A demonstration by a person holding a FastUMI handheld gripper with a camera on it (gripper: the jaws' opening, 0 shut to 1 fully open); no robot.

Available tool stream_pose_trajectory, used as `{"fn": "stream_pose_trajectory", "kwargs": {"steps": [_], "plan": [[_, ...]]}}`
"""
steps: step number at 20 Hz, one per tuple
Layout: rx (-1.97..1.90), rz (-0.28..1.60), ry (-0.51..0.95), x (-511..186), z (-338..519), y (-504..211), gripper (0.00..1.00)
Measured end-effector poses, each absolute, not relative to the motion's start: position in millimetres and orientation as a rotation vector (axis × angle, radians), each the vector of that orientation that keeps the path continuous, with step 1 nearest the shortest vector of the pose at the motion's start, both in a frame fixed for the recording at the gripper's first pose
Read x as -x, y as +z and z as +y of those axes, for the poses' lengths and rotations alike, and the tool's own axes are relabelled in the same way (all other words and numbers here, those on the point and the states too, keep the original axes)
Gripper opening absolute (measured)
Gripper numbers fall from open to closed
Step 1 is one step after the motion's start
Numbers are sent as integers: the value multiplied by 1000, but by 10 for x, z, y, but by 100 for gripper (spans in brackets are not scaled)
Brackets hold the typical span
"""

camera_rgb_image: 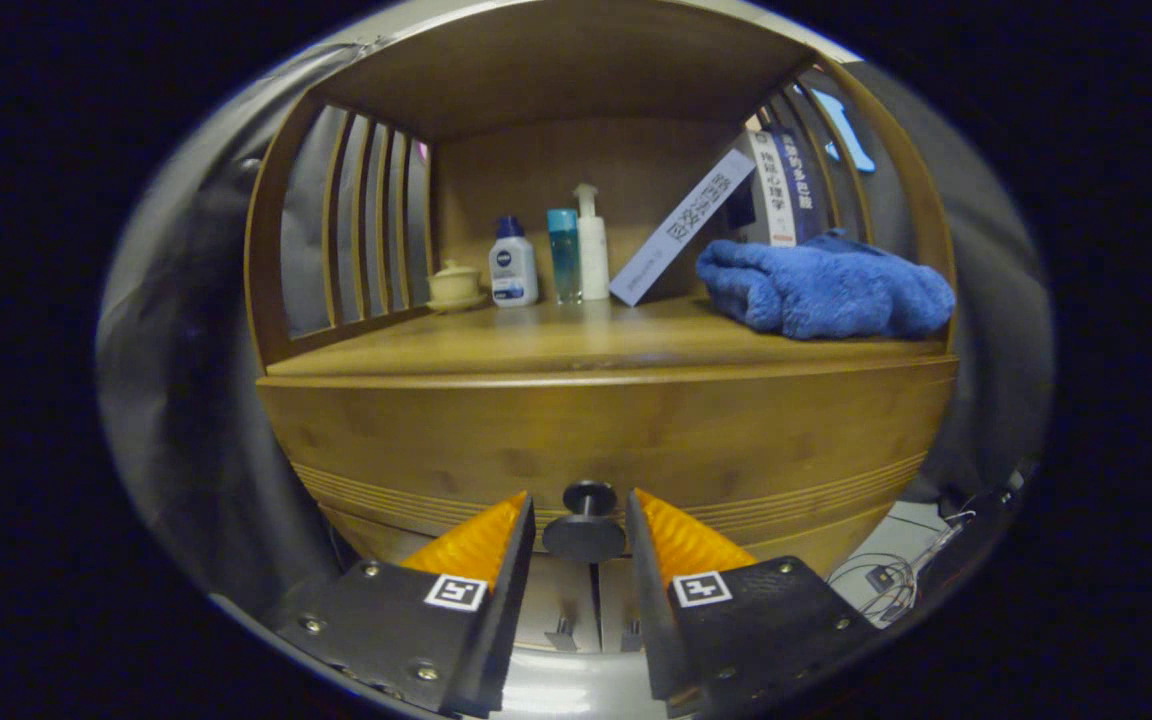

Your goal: Pull open the drawer, take out the items inside it, and place them on the countertop above the cabinet.

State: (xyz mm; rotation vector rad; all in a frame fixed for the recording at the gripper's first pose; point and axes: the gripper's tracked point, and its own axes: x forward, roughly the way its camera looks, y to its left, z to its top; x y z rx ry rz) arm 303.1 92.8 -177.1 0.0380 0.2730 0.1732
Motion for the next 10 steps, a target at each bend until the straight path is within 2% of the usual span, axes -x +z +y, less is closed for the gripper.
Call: {"fn": "stream_pose_trajectory", "kwargs": {"steps": [2, 3, 5, 7, 10], "plan": [[-22, 295, 166, -3133, 929, -1865, 51], [-8, 291, 162, -3138, 944, -1844, 43], [14, 314, 152, -3092, 943, -1824, 37], [24, 330, 146, -3037, 943, -1847, 23], [39, 350, 120, -2833, 899, -1863, 23]]}}
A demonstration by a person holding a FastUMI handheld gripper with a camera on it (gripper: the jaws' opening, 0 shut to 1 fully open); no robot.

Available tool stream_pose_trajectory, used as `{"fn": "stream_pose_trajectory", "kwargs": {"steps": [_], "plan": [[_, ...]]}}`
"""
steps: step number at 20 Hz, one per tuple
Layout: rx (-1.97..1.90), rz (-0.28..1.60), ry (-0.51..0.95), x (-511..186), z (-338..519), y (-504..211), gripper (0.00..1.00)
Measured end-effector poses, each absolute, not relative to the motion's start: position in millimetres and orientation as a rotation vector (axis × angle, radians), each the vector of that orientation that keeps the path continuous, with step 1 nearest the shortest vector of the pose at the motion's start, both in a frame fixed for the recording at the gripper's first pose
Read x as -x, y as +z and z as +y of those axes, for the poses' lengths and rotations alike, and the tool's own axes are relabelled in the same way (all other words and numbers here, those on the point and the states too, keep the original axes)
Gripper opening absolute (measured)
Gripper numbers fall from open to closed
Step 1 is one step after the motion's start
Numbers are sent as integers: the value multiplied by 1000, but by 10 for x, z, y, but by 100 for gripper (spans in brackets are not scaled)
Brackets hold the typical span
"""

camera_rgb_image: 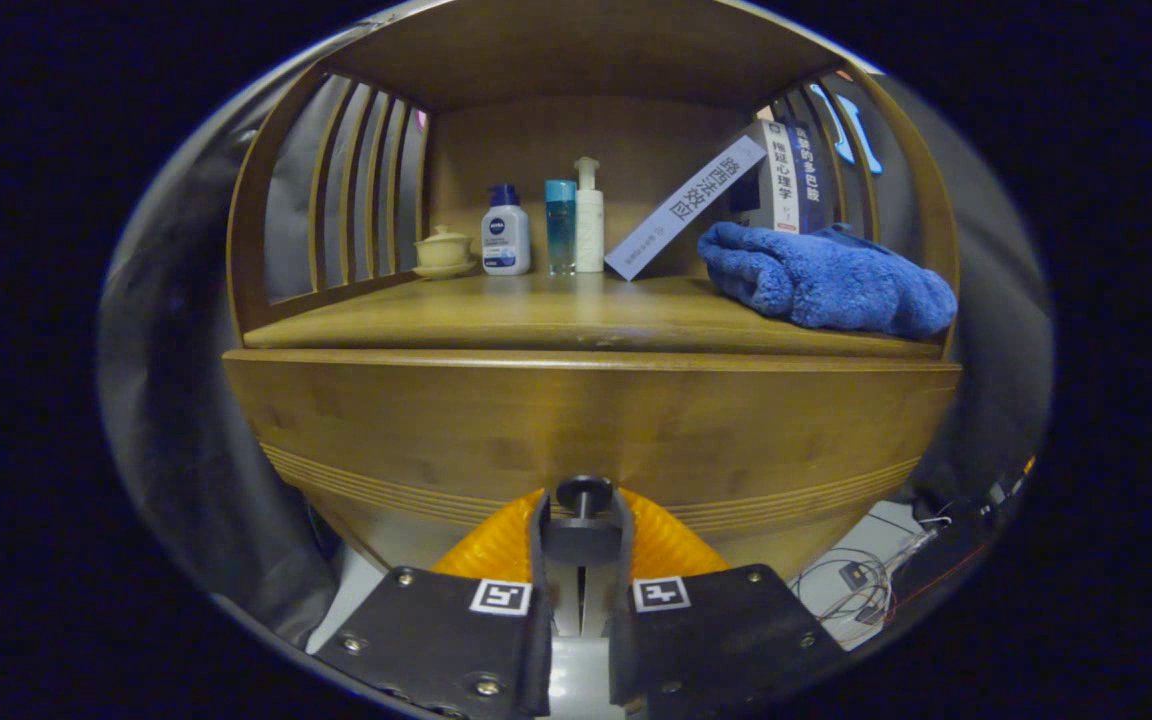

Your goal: Pull open the drawer, take out the items inside it, and place them on the countertop above the cabinet.

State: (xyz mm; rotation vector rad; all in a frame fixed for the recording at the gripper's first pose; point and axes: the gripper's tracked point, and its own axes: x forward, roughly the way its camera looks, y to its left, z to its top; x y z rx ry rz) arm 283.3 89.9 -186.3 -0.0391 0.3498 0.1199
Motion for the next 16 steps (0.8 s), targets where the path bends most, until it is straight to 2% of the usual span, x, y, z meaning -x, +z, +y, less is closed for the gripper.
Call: {"fn": "stream_pose_trajectory", "kwargs": {"steps": [11, 16], "plan": [[5, 395, 8, -1527, 674, -1950, 23], [43, 420, 28, -1500, 698, -1975, 23]]}}
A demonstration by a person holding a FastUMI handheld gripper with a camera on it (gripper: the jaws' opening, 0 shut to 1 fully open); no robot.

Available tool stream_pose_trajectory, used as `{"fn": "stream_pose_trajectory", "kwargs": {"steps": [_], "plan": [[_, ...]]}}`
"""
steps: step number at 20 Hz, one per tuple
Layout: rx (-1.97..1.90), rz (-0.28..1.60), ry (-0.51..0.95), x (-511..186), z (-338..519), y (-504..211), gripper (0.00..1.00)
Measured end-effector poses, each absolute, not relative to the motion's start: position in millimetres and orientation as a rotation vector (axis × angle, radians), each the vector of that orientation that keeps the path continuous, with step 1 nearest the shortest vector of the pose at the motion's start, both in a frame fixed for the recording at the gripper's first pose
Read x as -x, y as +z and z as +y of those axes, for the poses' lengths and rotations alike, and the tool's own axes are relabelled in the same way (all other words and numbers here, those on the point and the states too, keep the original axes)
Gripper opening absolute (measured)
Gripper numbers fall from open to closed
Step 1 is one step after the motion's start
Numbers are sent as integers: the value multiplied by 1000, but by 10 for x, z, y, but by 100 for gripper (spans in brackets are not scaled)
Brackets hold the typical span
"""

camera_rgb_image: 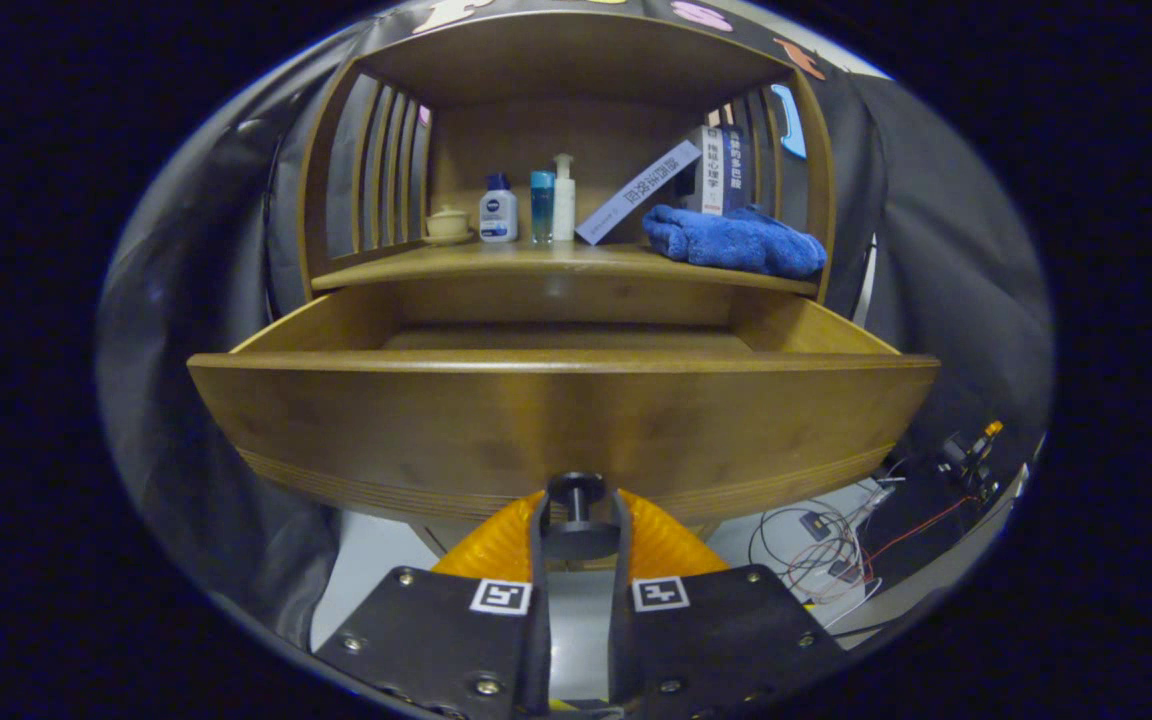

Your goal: Pull open the drawer, take out the items inside it, and place them on the countertop above the cabinet.

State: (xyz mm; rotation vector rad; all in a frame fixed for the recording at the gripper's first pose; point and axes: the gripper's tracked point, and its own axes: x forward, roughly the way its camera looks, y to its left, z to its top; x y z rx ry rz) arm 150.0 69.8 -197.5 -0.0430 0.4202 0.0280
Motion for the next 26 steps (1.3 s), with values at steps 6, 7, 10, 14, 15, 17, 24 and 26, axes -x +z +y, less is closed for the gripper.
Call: {"fn": "stream_pose_trajectory", "kwargs": {"steps": [6, 7, 10, 14, 15, 17, 24, 26], "plan": [[66, 385, 56, -1423, 807, -1651, 43], [61, 326, 54, -1459, 830, -1473, 43], [77, 258, 31, -1549, 888, -906, 41], [86, 356, 18, -2045, 1059, -822, 42], [88, 405, 11, -2169, 1090, -879, 42], [90, 499, 0, -2426, 1151, -1020, 42], [99, 855, -52, -2790, 1193, -1655, 42], [97, 926, -68, -2825, 1159, -1784, 42]]}}
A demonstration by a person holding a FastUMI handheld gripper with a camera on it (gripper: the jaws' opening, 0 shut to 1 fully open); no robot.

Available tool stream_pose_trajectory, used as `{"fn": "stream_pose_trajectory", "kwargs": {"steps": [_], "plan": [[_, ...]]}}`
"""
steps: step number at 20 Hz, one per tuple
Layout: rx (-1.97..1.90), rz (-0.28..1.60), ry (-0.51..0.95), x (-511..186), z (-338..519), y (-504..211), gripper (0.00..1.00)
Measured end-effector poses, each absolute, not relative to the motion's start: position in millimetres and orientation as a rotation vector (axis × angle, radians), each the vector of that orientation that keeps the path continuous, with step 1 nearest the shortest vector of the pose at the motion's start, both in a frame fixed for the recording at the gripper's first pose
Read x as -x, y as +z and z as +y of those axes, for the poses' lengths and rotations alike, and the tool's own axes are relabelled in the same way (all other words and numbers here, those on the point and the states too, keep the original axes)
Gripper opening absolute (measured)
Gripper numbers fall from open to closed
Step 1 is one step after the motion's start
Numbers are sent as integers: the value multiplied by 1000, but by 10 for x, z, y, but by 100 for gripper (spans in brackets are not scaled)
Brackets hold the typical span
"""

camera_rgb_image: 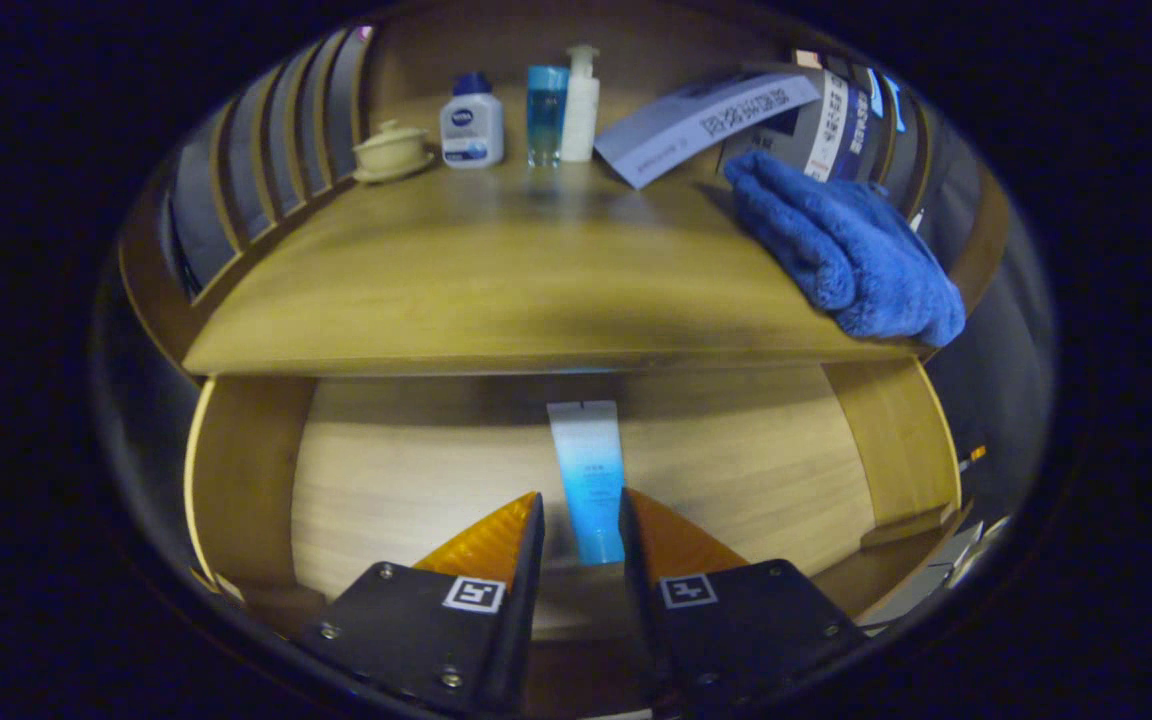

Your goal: Pull open the drawer, take out the items inside it, and place them on the countertop above the cabinet.

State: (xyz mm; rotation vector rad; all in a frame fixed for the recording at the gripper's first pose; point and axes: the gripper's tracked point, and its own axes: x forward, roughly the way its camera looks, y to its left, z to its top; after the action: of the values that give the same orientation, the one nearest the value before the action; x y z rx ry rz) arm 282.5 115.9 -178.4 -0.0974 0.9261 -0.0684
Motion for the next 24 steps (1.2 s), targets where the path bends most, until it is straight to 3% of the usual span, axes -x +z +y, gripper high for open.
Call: {"fn": "stream_pose_trajectory", "kwargs": {"steps": [8, 11, 14, 24], "plan": [[87, 1113, -69, -2820, 1013, -2203, 42], [127, 1106, -87, -2790, 995, -2217, 43], [157, 1100, -88, -2843, 1012, -2142, 32], [253, 1001, -219, -2419, 895, -1434, 32]]}}
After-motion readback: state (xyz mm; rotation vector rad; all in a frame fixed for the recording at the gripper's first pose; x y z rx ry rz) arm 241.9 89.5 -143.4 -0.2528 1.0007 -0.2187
